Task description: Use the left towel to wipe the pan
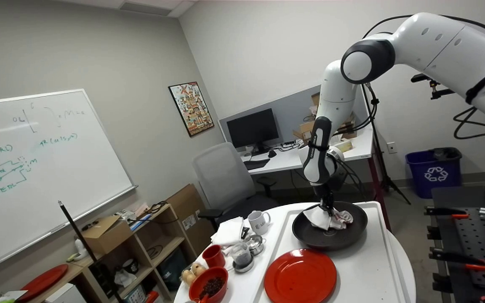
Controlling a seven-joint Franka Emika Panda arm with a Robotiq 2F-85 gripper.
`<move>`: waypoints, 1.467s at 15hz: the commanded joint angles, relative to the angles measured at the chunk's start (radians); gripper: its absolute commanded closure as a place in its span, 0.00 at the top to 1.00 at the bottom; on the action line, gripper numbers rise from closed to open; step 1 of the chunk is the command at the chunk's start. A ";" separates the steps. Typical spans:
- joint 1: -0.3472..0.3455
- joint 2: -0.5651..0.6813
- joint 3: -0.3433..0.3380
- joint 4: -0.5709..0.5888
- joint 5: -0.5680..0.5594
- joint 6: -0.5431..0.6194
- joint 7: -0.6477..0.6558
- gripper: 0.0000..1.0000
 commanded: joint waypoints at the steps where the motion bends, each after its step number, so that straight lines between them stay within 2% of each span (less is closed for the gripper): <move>1: -0.021 0.034 0.037 0.038 -0.020 0.009 -0.010 0.03; 4: -0.047 0.037 0.112 0.026 -0.004 0.033 -0.077 0.03; 8: -0.033 0.040 0.173 -0.011 -0.023 0.073 -0.133 0.03; 14: -0.079 0.003 0.276 -0.150 -0.039 0.128 -0.287 0.03; 19: -0.112 -0.075 0.280 -0.301 -0.068 0.186 -0.346 0.03; 22: -0.111 -0.115 0.242 -0.367 -0.096 0.232 -0.326 0.03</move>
